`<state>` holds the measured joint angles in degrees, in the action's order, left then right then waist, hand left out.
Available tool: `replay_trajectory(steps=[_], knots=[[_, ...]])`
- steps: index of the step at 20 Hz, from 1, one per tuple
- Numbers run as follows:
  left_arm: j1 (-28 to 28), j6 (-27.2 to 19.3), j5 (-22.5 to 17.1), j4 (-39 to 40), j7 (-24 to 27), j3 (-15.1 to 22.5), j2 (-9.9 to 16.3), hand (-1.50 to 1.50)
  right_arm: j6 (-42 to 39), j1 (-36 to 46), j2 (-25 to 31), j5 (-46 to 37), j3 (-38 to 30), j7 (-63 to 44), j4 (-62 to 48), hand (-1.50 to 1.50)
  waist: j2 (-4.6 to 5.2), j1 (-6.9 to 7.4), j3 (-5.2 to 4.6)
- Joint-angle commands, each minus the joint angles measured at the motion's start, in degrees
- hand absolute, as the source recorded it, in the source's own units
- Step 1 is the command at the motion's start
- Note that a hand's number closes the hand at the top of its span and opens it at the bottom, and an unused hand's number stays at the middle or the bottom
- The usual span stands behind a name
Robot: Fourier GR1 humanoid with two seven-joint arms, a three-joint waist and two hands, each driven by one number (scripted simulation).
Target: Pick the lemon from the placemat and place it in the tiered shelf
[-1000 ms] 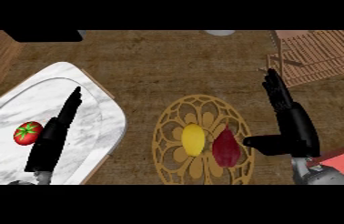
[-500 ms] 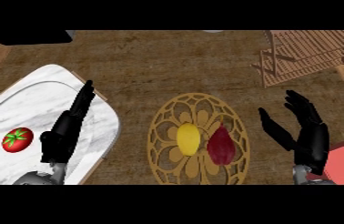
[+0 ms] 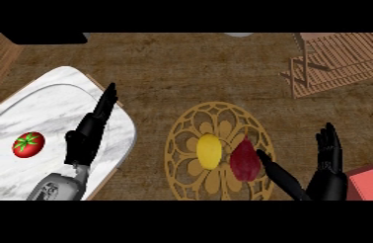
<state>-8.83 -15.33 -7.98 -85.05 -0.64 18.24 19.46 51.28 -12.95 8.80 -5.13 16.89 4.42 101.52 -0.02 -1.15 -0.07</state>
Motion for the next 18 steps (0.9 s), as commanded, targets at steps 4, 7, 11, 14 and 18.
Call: replay_trajectory(steps=[4, 7, 11, 14, 18], knots=[[0.25, 0.9, 0.82, 2.47, 2.76, 0.01, -1.81, 0.0, -2.81, -2.43, 8.42, -16.54, 10.78, -20.58, 8.89, -1.5, 0.05, 1.2, -0.22], [-1.52, 2.47, 0.54, 0.76, -0.36, -0.29, -0.45, 0.0, -8.86, 2.47, 12.22, -21.81, 8.26, -34.81, 12.73, -1.5, 0.06, 1.74, -0.23], [-3.16, 2.19, 0.99, 4.09, 0.82, -1.03, -1.41, 0.0, -18.63, 5.27, 14.01, -27.9, 10.94, -49.1, 16.74, -1.5, 0.12, 1.54, -0.37], [-4.7, 2.42, 0.82, 3.22, -0.81, -1.02, -1.57, 0.0, -28.36, 8.76, 16.7, -29.67, 12.8, -58.25, 18.54, -1.5, 0.0, 1.8, -0.42], [-3.87, 2.36, 1.36, 4.15, 0.6, -0.83, -2.11, 0.0, -39.31, 13.21, 17.05, -33.67, 16.94, -71.63, 21.81, -1.5, -0.06, 1.73, -0.41]])
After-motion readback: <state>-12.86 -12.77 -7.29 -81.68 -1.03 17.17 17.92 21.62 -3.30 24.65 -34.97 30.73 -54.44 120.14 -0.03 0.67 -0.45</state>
